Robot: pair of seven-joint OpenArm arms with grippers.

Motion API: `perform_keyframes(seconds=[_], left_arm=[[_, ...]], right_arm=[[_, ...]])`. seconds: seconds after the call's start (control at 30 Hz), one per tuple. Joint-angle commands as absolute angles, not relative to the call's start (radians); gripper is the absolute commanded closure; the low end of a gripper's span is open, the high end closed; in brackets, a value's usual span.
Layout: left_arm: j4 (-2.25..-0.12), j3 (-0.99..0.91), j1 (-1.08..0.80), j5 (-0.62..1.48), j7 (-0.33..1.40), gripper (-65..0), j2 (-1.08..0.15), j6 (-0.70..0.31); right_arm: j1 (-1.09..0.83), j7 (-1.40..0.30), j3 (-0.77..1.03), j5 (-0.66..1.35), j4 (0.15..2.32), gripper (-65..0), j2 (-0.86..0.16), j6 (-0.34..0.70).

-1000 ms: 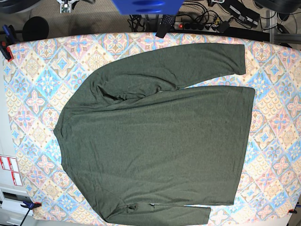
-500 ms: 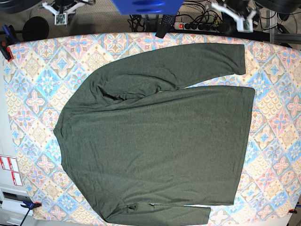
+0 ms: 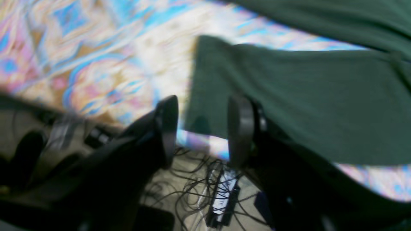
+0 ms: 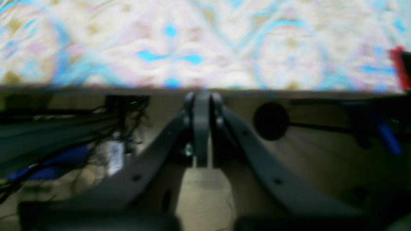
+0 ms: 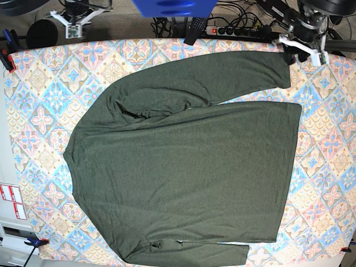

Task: Fold the T-shirt properly
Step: 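Move the left gripper to the shirt's shoulder corner and grasp it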

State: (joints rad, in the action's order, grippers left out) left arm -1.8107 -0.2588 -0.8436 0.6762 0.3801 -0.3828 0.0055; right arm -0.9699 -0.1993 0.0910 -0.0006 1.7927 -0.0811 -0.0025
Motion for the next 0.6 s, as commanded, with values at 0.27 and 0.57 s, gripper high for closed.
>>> perform_keyframes(seconds=[0.27,0.57], left_arm=[[-1.719,-0.278,-0.730,0.702,0.489,-28.0,-0.398,-0.002],[-1.615,-0.274,-0.690,0.708,0.510,-35.6,-0.397,-0.004]], right_arm=[[-0.986,-0.183,0.038,-0.004,1.805,0.0,-0.084,-0.007],[-0.984,-0.183,0.036,-0.004,1.805,0.0,-0.084,-0.007]])
